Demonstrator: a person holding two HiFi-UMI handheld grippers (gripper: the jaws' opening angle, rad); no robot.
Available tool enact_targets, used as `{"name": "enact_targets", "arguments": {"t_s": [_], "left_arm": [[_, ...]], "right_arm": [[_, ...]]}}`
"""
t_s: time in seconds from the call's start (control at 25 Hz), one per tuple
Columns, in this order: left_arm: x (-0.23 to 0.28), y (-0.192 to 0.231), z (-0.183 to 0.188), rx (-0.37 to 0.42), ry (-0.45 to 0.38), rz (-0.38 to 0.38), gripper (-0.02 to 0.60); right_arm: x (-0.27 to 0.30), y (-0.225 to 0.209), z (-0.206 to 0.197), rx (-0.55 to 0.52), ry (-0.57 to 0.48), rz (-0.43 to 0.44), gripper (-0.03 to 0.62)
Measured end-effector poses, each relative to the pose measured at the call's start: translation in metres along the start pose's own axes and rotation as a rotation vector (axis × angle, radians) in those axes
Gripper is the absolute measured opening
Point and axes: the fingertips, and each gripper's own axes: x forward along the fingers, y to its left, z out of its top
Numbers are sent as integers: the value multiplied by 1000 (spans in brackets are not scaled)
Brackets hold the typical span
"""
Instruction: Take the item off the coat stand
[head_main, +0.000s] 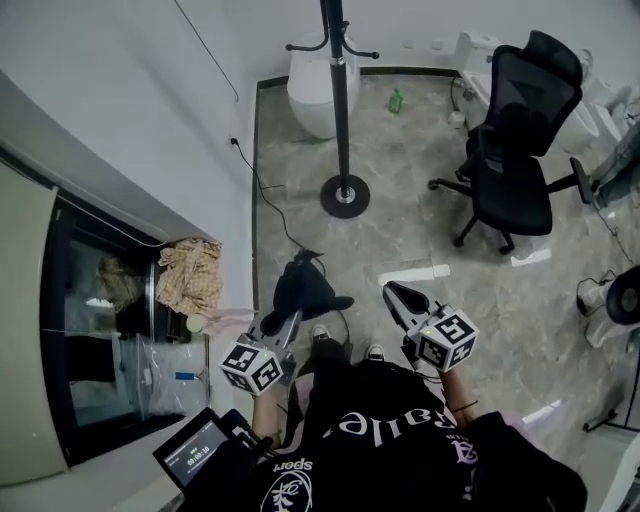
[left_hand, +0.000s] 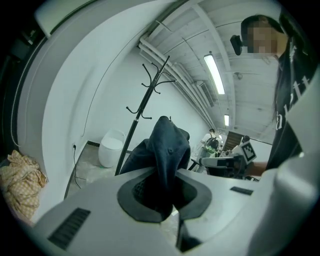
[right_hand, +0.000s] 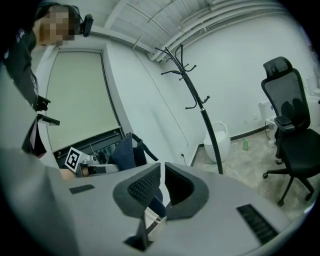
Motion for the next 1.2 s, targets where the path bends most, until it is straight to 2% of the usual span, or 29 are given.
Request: {"name": "enact_targets", "arguments": {"t_s": [0.4,0.64,0.92,1.2], "left_arm": [[-18,-72,-40,-11,20,41,21],[-27,-89,-45,4,8,69,21],[-33,-102,-55,5,5,72,21],[-35,-106,-49,17,-12,71,21]], "right_arm": [[-44,11,-24,-39,37,112,18],[-62,21,-35,-45,45,156,18],[-71,28,-41,-54,42,174,18],[-73,28,-39,-66,33,180,18]]}}
